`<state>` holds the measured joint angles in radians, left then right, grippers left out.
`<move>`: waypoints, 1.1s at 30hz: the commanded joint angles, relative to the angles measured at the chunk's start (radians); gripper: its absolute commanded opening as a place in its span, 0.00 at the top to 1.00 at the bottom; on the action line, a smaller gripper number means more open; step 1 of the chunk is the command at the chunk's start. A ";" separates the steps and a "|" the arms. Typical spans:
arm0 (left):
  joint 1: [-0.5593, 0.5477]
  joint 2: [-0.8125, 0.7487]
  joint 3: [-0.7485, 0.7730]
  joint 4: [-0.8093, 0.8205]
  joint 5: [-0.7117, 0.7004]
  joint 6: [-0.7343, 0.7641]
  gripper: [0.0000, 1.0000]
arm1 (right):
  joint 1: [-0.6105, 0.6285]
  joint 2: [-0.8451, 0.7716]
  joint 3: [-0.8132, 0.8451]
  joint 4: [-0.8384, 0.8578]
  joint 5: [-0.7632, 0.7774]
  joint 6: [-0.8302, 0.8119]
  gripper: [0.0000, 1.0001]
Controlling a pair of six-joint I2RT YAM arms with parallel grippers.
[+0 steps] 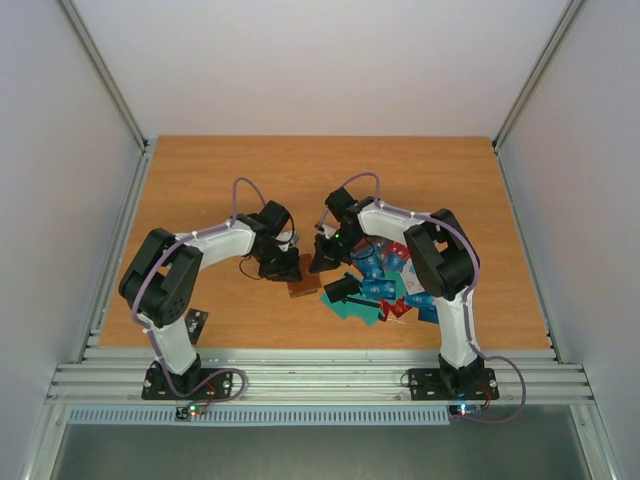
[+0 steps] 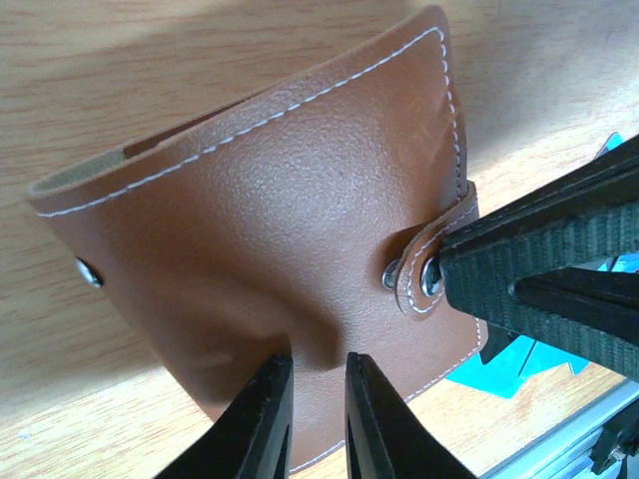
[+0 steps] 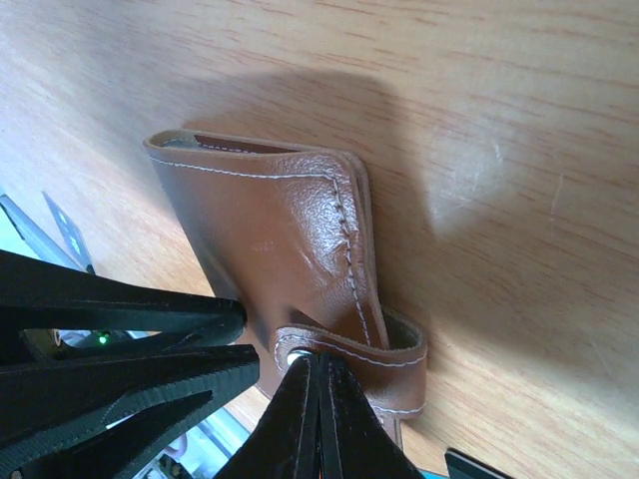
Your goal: Put the credit cards into the card holder
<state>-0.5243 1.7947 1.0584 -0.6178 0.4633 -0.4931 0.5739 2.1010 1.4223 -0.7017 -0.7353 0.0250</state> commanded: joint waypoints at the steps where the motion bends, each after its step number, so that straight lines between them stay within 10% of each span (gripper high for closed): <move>1: -0.003 0.053 -0.002 -0.040 -0.066 -0.001 0.82 | 0.010 0.027 0.017 0.012 -0.017 0.003 0.99; 33: -0.004 0.090 0.031 -0.061 -0.050 0.034 0.82 | 0.082 0.091 0.093 -0.105 0.076 -0.059 0.99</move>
<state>-0.5240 1.8214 1.0954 -0.6636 0.4709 -0.4805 0.6022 2.1456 1.5070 -0.7773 -0.7074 0.0010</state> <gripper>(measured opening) 0.180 0.012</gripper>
